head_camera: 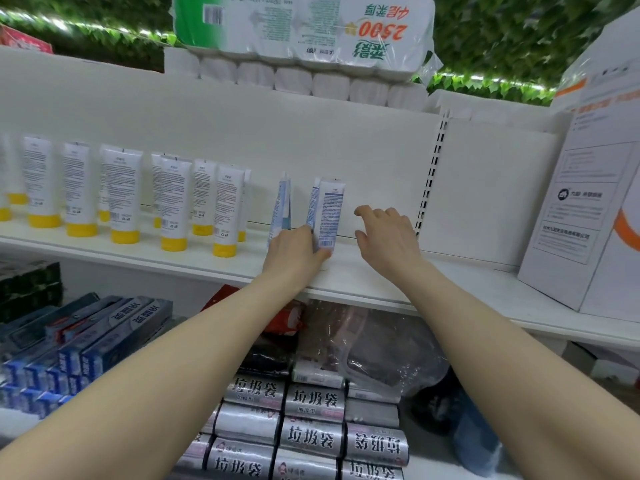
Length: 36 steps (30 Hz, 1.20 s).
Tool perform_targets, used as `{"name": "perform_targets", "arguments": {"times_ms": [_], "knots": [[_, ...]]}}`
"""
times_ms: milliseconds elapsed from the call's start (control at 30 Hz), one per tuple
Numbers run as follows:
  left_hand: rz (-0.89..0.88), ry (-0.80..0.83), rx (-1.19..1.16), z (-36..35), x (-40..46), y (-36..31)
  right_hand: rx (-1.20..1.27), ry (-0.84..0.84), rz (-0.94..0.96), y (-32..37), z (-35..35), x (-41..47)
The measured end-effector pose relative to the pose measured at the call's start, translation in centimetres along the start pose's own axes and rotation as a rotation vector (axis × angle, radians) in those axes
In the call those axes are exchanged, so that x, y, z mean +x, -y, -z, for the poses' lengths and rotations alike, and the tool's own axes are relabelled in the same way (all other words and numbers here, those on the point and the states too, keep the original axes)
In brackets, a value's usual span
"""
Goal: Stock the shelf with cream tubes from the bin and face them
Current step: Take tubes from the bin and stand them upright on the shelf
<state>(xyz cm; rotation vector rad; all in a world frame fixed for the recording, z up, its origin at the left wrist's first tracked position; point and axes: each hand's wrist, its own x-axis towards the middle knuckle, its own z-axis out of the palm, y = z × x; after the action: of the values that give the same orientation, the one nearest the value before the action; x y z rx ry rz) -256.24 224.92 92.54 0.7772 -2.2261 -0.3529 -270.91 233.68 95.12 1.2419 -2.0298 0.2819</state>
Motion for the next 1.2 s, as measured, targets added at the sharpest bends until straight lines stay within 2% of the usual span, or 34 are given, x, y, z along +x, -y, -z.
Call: {"name": "perform_targets", "arguments": {"times_ms": [333,600,733,900,1200], "knots": [[-0.204,-0.001,0.127,4.9,-4.3,4.0,-0.067,0.022,-0.038,5.3,3.5,-5.9],[-0.267,-0.040,0.276,10.0,-10.5,13.2,-0.005,0.002,-0.014,15.2,4.5,-10.5],[-0.221,-0.016,0.323,12.0,-14.7,20.4,0.041,-0.012,0.033,21.6,3.1,-13.2],[-0.110,0.088,0.383,13.1,-20.8,30.6,0.103,0.073,0.099,30.3,-1.4,-18.2],[0.193,0.337,0.403,11.6,-33.9,46.5,0.317,0.471,0.212,45.3,-12.1,-29.6]]}}
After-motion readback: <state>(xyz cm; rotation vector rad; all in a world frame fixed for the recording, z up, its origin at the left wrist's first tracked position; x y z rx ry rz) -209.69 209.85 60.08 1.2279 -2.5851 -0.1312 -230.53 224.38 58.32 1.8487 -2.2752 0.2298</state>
